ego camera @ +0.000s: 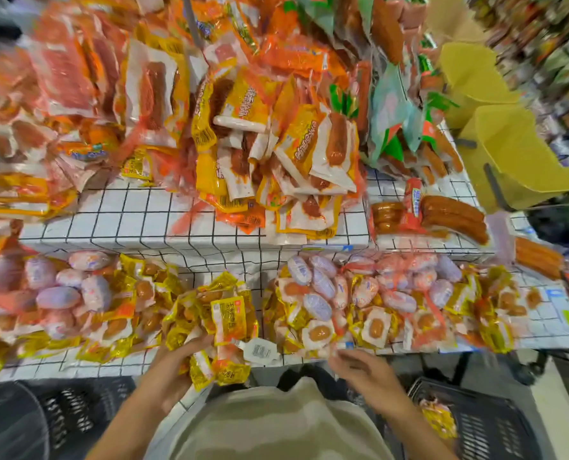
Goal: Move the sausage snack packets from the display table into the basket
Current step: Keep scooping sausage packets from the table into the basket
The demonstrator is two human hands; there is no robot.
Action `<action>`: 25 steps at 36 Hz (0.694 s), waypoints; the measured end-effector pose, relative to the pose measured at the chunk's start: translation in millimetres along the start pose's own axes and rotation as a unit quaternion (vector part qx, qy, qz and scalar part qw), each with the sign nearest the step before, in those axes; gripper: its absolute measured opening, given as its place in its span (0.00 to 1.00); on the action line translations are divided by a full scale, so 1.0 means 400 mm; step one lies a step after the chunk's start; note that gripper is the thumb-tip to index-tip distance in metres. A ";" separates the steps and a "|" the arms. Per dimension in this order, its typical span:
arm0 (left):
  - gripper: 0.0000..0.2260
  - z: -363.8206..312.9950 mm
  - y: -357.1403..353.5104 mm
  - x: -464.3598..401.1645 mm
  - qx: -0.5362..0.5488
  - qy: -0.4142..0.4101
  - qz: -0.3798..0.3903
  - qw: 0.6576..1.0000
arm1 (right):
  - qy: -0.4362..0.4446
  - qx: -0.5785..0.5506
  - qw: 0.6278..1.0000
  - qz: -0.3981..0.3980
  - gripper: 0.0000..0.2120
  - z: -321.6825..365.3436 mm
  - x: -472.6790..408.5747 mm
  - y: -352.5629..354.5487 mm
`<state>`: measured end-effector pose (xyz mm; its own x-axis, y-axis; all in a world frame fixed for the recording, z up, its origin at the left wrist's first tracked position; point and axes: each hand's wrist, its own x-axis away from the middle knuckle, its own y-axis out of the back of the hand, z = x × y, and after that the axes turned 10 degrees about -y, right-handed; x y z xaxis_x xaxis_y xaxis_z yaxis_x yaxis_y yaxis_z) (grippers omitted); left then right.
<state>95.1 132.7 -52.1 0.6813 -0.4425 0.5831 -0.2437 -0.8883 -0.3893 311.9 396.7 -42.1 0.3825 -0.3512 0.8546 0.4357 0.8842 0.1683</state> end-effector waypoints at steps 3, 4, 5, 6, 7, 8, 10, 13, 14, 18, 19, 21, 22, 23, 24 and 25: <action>0.22 0.006 0.019 -0.010 -0.013 0.020 0.014 1.000 | -0.059 -0.098 0.993 -0.004 0.57 -0.028 -0.021 -0.059; 0.23 0.009 0.021 -0.012 -0.020 0.029 0.013 0.999 | -0.072 -0.128 0.989 0.005 0.54 -0.017 -0.017 -0.079; 0.25 0.011 0.027 -0.016 -0.029 0.040 0.014 0.999 | -0.083 -0.159 0.984 0.003 0.50 -0.007 -0.014 -0.103; 0.28 0.012 0.031 -0.021 -0.038 0.048 0.017 0.998 | -0.090 -0.188 0.978 -0.009 0.47 0.003 -0.016 -0.126; 0.30 0.012 0.034 -0.024 -0.043 0.052 0.022 0.997 | -0.095 -0.209 0.973 -0.027 0.46 0.013 -0.018 -0.148; 0.32 0.011 0.036 -0.028 -0.047 0.053 0.028 0.997 | -0.092 -0.222 0.969 -0.045 0.47 0.024 -0.018 -0.169; 0.36 0.006 0.037 -0.033 -0.055 0.051 0.041 0.996 | -0.078 -0.223 0.968 -0.083 0.45 0.055 -0.012 -0.208; 0.34 0.002 0.036 -0.038 -0.063 0.054 0.052 0.995 | -0.059 -0.254 0.957 -0.130 0.40 0.078 -0.015 -0.246; 0.32 0.001 0.036 -0.039 -0.063 0.056 0.051 0.995 | -0.055 -0.271 0.950 -0.146 0.41 0.086 -0.016 -0.253; 0.18 -0.001 0.035 -0.041 -0.055 0.050 0.055 0.996 | -0.061 -0.340 0.922 -0.176 0.36 0.099 -0.019 -0.266; 0.17 -0.001 0.037 -0.042 -0.053 0.048 0.056 0.996 | -0.063 -0.353 0.915 -0.182 0.36 0.097 -0.022 -0.267; 0.18 0.000 0.036 -0.043 -0.046 0.046 0.051 0.997 | -0.059 -0.366 0.909 -0.189 0.29 0.096 -0.024 -0.267; 0.19 0.000 0.034 -0.043 -0.044 0.044 0.048 0.997 | -0.062 -0.367 0.910 -0.183 0.26 0.099 -0.025 -0.269; 0.19 0.001 0.032 -0.042 -0.040 0.042 0.046 0.997 | -0.064 -0.367 0.912 -0.173 0.27 0.102 -0.029 -0.270; 0.19 0.002 0.029 -0.041 -0.036 0.040 0.045 0.998 | -0.071 -0.366 0.913 -0.164 0.31 0.110 -0.032 -0.271; 0.19 0.004 0.026 -0.039 -0.031 0.038 0.043 0.998 | -0.075 -0.363 0.915 -0.157 0.35 0.118 -0.038 -0.271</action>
<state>82.9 130.6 -66.2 0.6018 -0.5241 0.6026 -0.3439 -0.8511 -0.3968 220.4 320.8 -50.3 0.0534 -0.4580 0.8874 0.9525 0.2902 0.0924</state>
